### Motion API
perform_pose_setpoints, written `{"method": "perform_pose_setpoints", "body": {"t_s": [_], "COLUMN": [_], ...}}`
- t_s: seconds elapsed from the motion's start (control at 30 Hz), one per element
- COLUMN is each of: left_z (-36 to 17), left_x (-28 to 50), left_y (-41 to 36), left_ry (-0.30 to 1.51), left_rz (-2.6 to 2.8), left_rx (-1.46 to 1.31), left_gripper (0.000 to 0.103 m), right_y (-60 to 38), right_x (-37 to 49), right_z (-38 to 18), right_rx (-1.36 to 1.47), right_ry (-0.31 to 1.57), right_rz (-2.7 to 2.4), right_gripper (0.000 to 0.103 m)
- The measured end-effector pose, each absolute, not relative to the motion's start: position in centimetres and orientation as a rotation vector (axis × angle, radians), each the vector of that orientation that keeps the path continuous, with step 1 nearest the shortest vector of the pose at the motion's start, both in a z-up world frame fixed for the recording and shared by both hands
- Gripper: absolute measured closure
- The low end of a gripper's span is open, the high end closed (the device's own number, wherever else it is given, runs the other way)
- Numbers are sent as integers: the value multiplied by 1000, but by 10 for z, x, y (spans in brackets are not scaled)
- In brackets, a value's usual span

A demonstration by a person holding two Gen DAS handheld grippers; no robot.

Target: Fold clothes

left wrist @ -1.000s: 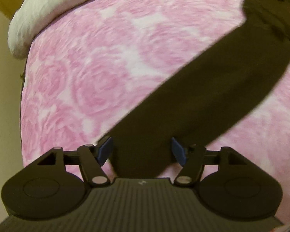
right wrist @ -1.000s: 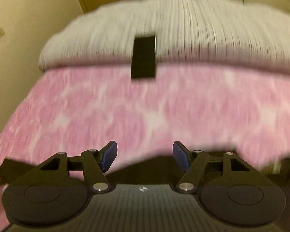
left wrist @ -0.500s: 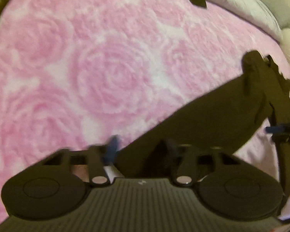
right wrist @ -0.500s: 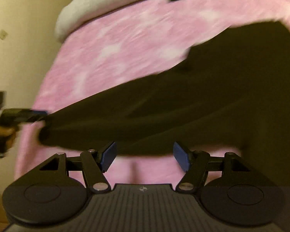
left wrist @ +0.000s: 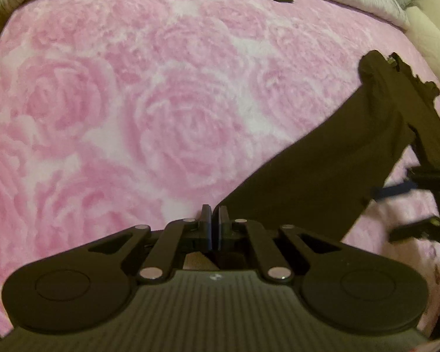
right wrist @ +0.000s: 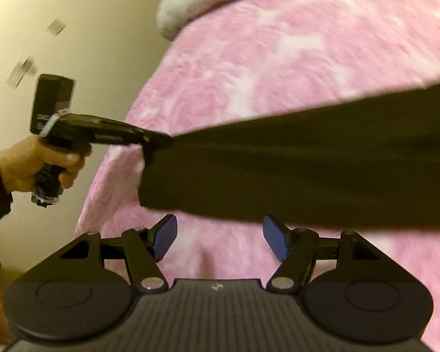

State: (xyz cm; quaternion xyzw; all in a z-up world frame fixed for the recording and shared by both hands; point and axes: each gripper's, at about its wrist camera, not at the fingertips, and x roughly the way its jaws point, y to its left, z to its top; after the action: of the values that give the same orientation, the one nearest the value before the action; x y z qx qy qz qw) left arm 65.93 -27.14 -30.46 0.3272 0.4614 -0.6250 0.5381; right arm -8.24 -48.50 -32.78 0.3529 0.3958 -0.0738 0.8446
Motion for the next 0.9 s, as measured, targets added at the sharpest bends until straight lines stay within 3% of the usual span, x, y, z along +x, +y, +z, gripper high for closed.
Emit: {"method": "perform_pose_setpoints", "body": {"t_s": [0.2, 0.33, 0.53, 0.73, 0.9], "left_z": [-303, -292, -263, -242, -261], "left_x": [660, 655, 635, 539, 414], "left_y": [-257, -252, -238, -245, -276], "left_ry": [1066, 984, 843, 659, 479], "left_rz": [-1467, -1421, -1358, -1494, -1713], "left_rx": [773, 842, 885, 912, 1020], "left_gripper": [95, 77, 80, 80, 80], "right_y": [-477, -487, -536, -570, -558], "right_x": [-60, -84, -151, -233, -282], "right_z": [-359, -333, -304, -312, -329], "right_rx": [694, 652, 550, 504, 574], "right_ry": [911, 854, 816, 903, 996], "right_rz": [-138, -192, -481, -715, -711], "right_gripper": [33, 36, 36, 35, 37]}}
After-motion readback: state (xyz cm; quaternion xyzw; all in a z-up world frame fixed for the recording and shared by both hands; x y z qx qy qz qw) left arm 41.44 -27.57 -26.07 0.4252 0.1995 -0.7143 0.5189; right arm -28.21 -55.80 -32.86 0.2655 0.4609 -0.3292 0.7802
